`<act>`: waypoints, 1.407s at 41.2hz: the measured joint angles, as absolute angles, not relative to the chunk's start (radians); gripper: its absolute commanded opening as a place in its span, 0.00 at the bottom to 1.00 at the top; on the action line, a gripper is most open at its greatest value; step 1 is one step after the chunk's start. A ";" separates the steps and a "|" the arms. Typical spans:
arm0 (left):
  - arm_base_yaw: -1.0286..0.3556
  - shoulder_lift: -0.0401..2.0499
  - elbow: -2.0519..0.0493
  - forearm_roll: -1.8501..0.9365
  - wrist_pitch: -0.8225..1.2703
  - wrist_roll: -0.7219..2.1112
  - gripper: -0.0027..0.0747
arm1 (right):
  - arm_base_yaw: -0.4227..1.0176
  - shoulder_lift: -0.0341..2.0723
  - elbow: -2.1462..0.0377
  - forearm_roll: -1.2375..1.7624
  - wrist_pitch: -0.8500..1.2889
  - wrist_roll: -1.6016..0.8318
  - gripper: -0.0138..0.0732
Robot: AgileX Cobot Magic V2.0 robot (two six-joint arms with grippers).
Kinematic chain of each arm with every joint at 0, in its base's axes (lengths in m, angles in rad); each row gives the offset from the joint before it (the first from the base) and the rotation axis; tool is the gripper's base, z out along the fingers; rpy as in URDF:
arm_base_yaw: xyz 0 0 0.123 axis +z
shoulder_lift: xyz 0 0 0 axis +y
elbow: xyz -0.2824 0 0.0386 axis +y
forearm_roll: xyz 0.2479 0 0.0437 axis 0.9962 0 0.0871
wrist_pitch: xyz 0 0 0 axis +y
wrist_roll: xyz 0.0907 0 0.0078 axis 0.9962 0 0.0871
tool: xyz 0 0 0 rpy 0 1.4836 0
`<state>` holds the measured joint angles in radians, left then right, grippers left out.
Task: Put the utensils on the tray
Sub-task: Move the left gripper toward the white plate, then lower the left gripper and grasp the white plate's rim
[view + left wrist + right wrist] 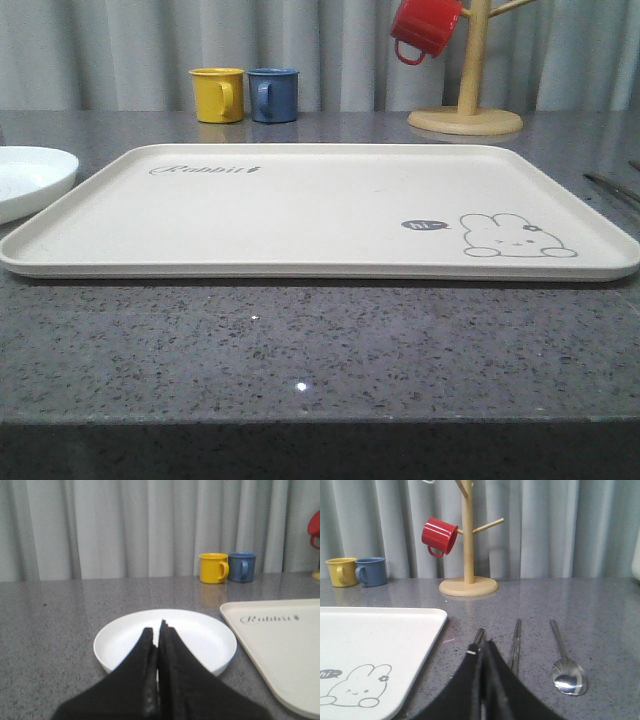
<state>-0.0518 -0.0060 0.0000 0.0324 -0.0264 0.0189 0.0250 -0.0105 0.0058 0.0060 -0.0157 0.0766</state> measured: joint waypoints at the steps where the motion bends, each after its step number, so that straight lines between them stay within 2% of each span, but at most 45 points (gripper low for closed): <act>1: -0.052 -0.006 -0.009 0.032 -0.026 0.019 0.01 | 0.025 -0.010 -0.011 0.010 0.009 0.077 0.08; 12: -0.052 0.026 -0.297 0.032 0.151 0.019 0.01 | 0.025 0.055 -0.324 0.016 0.288 0.077 0.08; 26: -0.052 0.348 -0.731 0.032 0.547 0.019 0.01 | 0.025 0.346 -0.690 0.016 0.593 0.077 0.08; 42: -0.052 0.553 -0.753 0.032 0.609 0.019 0.01 | 0.025 0.519 -0.706 0.018 0.647 0.077 0.08; 46: -0.052 0.585 -0.751 0.032 0.614 0.019 0.02 | 0.025 0.540 -0.706 0.018 0.647 0.077 0.12; 49: -0.052 0.609 -0.751 0.034 0.621 0.019 0.09 | 0.025 0.556 -0.706 0.018 0.651 0.077 0.24; 53: -0.052 0.637 -0.749 0.034 0.628 0.019 0.36 | 0.025 0.577 -0.706 0.018 0.672 0.077 0.52; 55: -0.052 0.651 -0.746 0.036 0.631 0.019 0.51 | 0.025 0.589 -0.706 0.018 0.680 0.077 0.62; 58: -0.052 0.668 -0.746 0.036 0.633 0.019 0.65 | 0.025 0.605 -0.706 0.018 0.687 0.077 0.70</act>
<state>-0.0518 0.6680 -0.7464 0.0364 0.6326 0.0189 0.0250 0.6053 -0.7064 0.0180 0.6868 0.0766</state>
